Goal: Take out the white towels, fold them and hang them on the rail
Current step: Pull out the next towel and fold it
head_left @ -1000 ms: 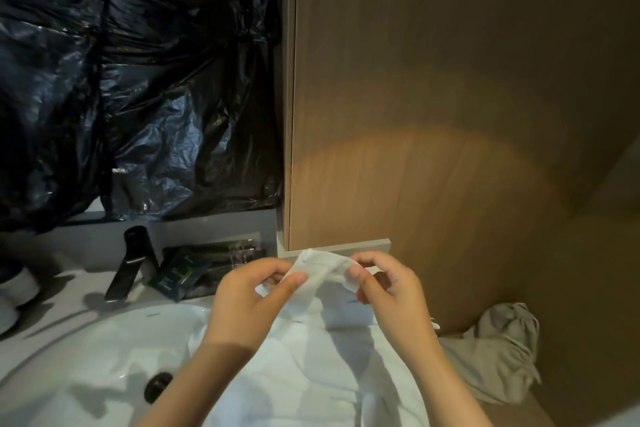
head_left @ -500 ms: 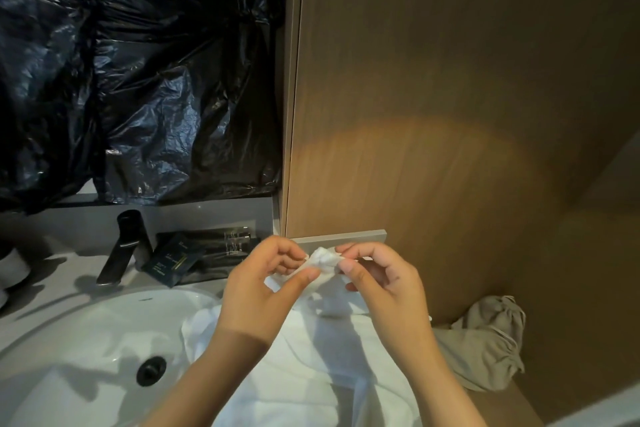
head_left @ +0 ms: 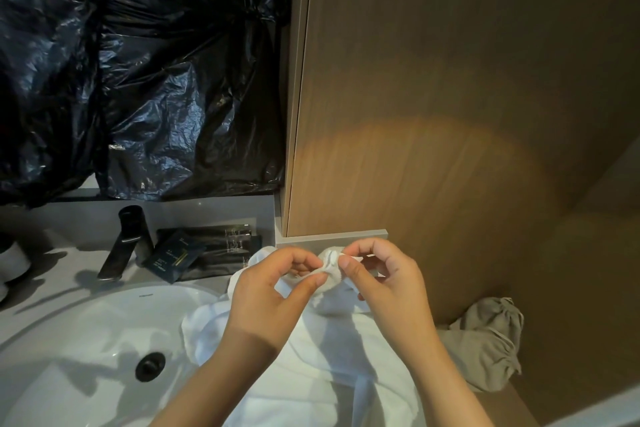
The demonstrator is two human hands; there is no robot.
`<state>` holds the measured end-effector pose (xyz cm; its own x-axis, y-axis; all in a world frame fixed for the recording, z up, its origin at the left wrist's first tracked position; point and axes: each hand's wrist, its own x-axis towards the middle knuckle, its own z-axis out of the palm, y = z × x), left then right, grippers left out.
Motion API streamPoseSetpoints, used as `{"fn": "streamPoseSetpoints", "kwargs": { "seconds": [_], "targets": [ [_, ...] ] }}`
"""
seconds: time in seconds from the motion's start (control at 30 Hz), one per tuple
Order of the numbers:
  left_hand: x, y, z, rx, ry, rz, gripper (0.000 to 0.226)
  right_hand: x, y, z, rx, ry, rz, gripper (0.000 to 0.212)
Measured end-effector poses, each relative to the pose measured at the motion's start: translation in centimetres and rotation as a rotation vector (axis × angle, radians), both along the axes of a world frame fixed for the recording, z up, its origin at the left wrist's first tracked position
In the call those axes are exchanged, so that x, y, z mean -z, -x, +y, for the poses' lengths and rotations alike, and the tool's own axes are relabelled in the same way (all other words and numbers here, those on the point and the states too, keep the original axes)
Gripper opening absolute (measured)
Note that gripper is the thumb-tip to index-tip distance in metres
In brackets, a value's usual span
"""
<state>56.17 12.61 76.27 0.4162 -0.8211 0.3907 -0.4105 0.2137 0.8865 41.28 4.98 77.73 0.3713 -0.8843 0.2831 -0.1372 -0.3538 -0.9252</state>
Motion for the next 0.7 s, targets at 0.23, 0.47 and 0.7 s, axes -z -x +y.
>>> {"fn": "streamPoseSetpoints", "kwargs": {
  "seconds": [0.23, 0.47, 0.7],
  "targets": [
    [-0.3, 0.2, -0.3, -0.007, 0.010, -0.025, 0.024, -0.4, 0.6, -0.4, -0.176, -0.116, -0.032, 0.013],
    [-0.4, 0.6, -0.6, 0.018, 0.034, -0.061, 0.027, -0.5, 0.9, -0.6, -0.173, -0.123, -0.104, 0.011],
    [0.7, -0.9, -1.3, 0.055, -0.002, -0.220, 0.005, -1.9, 1.6, -1.7, -0.119, -0.095, -0.205, 0.007]
  ]
}}
